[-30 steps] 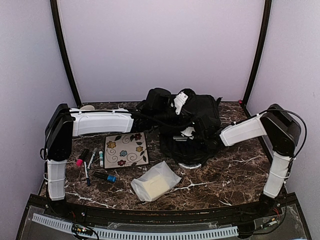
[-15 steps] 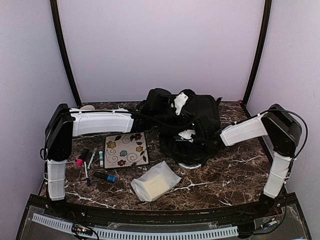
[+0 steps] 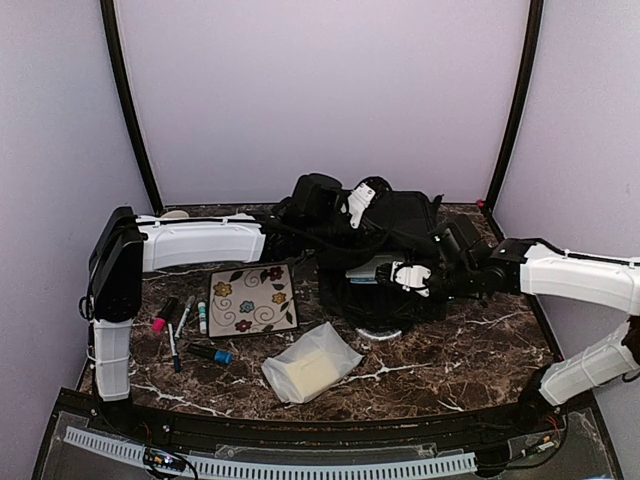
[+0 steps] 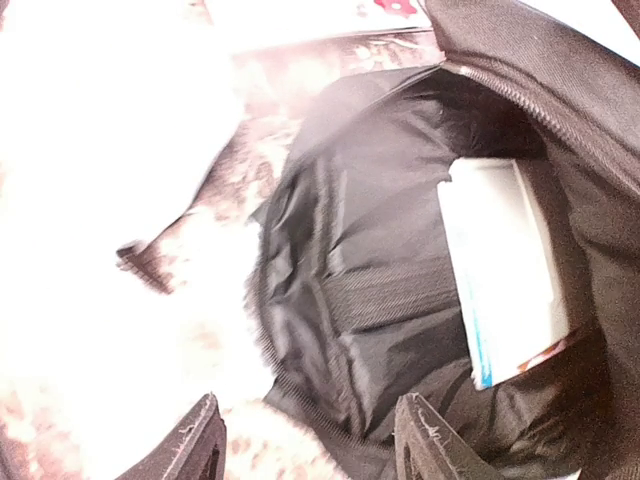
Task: Pack the student bag
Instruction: Place the largest pocket of the bag in the student bag.
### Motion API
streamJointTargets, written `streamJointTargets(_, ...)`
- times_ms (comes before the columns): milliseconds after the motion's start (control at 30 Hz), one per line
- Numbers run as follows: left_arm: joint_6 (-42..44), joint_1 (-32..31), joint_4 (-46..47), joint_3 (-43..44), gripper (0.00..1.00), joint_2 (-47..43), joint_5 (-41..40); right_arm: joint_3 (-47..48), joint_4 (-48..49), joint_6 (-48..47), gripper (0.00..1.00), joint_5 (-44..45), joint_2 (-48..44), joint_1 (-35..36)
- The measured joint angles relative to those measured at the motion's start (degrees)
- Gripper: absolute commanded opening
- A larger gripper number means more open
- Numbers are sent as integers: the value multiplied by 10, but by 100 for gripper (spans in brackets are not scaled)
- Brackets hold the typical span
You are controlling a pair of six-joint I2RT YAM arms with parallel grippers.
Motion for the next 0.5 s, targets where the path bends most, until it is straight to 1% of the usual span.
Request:
streamJointTargets(133,-3,2,0,-2,0,0,3,0,-56,5,57,-41,-38,-29)
streamJointTargets(233,-5,2,2,-10,0,0,10,7,-79,18,56,-78,-50,-78)
streamJointTargets(367,-6,2,2,-29,0,0,25,15,-69,48,55,-117,-50,-123)
streamJointTargets(500,-10,2,-8,-49,0,0,46,15,-49,67,55,-148,-37,-134)
